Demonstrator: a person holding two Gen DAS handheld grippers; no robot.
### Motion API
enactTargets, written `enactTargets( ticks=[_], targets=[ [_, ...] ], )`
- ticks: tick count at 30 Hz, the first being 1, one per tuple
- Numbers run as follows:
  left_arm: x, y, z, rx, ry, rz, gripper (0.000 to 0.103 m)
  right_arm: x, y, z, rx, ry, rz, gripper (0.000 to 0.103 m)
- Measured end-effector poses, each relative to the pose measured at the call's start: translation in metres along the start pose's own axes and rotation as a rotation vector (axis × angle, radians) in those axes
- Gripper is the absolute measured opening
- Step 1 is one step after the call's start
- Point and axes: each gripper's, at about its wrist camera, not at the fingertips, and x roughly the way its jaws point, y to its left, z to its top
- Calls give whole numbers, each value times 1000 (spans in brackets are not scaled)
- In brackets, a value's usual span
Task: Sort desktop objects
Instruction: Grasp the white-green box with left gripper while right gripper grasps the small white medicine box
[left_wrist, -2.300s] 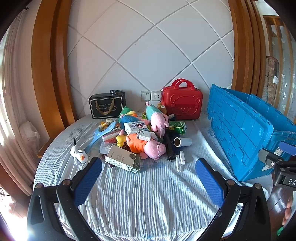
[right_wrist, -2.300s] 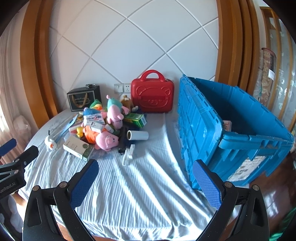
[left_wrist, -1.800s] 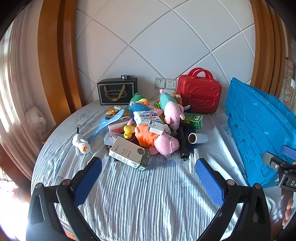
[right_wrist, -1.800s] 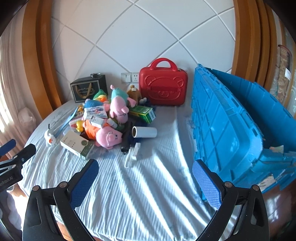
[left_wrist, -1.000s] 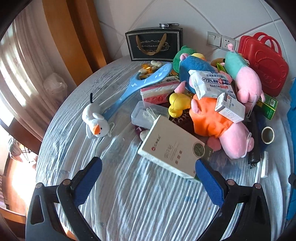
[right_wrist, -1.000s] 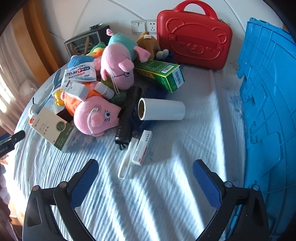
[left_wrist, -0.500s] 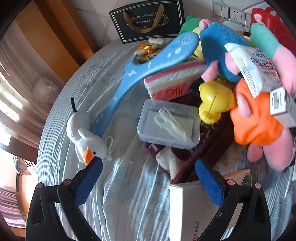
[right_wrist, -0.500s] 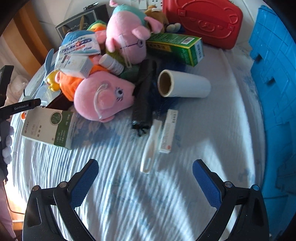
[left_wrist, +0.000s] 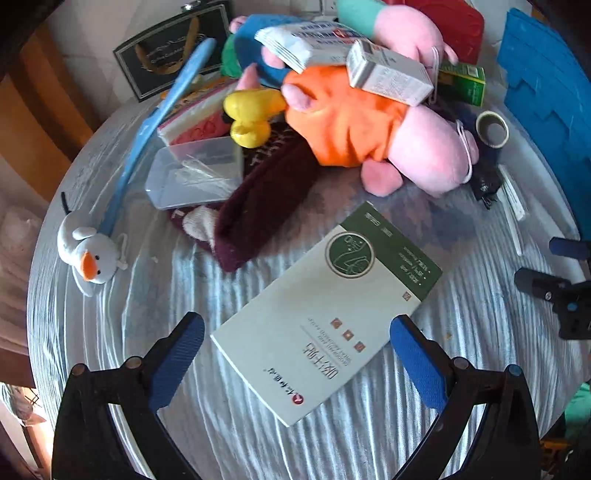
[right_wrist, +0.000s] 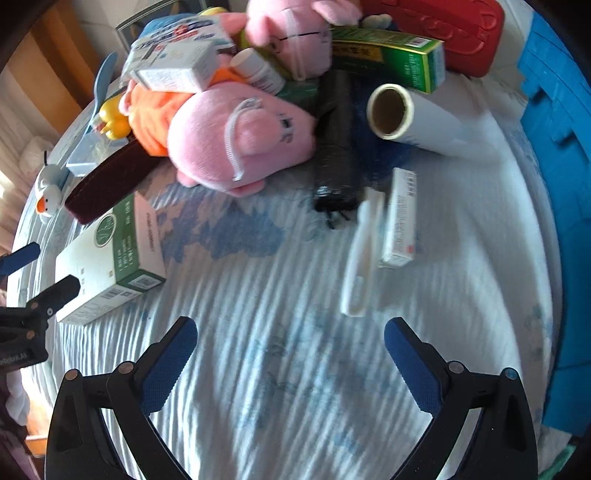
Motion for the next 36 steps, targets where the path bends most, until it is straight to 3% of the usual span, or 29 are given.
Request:
enactTargets(
  ticks=[2, 6, 8, 11, 13, 15, 17, 21, 22, 25, 26, 27, 28, 31, 36],
  targets=[
    [13, -13, 4, 44, 54, -16, 103, -5, -19, -1, 35, -7, -11, 103],
    [24, -44, 13, 156, 47, 107, 103, -10, -49, -3, 85, -14, -22, 103],
    [26, -48, 26, 118, 31, 101, 102, -9, -58, 0, 98, -18, -26, 103],
    [24, -48, 50, 19, 11, 78, 90, -8, -69, 10, 125, -43, -22, 102],
    [22, -47, 64, -45, 9, 48, 82, -6, -74, 17, 141, -48, 2, 86],
    [20, -44, 71, -90, 20, 16, 80, -2, -78, 24, 152, -43, 25, 64],
    [15, -40, 71, -106, 29, -24, 80, 1, -82, 29, 156, -39, 21, 60],
    [5, -34, 60, -47, 35, 30, 83, 4, -90, 36, 149, -42, 26, 51],
    [7, -32, 57, -36, 51, 11, 88, 6, -92, 38, 146, -38, 26, 50],
    [23, -34, 48, -1, 120, 30, 88, 18, -96, 42, 141, -24, 60, 43],
    [31, -33, 45, -9, 141, 36, 88, 19, -97, 43, 140, -29, 74, 38],
    [35, -32, 43, -26, 146, 36, 90, 18, -98, 43, 142, -41, 83, 23],
    [35, -29, 42, -57, 127, 19, 88, 17, -100, 42, 139, -35, 58, 17],
    [32, -25, 46, -126, 108, -27, 82, 11, -109, 30, 147, -36, 34, 17],
    [19, -40, 53, -131, 64, -67, 77, -4, -134, -2, 195, -15, 10, 18]
  ],
)
